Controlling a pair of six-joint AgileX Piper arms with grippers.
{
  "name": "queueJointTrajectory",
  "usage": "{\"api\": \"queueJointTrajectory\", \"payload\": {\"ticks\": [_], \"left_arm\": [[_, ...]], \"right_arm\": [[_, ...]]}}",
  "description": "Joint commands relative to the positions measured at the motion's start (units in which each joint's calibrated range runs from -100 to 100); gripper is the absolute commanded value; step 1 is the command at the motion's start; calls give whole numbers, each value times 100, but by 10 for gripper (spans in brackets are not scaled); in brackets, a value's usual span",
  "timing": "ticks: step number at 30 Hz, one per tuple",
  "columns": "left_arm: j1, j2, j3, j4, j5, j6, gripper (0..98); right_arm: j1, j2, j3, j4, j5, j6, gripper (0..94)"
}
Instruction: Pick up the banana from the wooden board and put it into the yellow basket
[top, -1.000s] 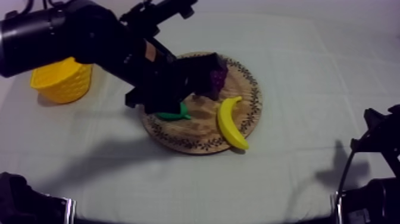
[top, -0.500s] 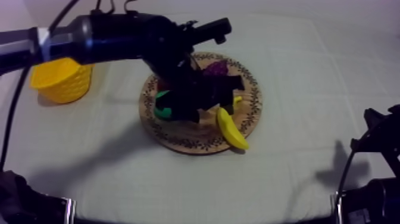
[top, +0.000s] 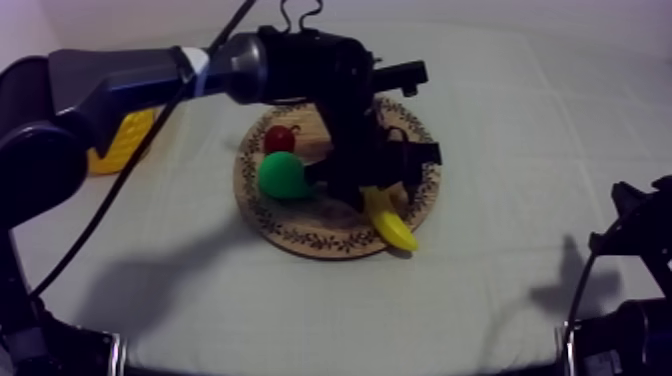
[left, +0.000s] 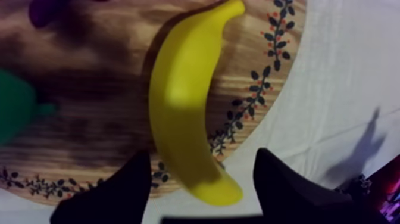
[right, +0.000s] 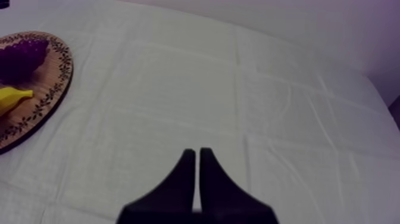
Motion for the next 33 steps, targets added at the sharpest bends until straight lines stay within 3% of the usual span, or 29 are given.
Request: {"api": "queueJointTrajectory", "payload": {"ticks": [1,11,19,23,33], "left_arm": [[1,166,-288,-27,286,36,621],[-6,632,-638,-182,926,165,491],[56,734,-714,-334,1094,144,347],[97,701,-767,-428,1125,117,322],[100,-397,-785,-926,1589,351,322]], "right_arm": [[1,-4,-3,-2,-2,0,6],[1,-4,-3,-2,-2,0,6],[1,-4,-3,-2,-2,0,6],[1,-4,-3,-2,-2,0,6],[1,-4,-3,-2,-2,0,6]]}}
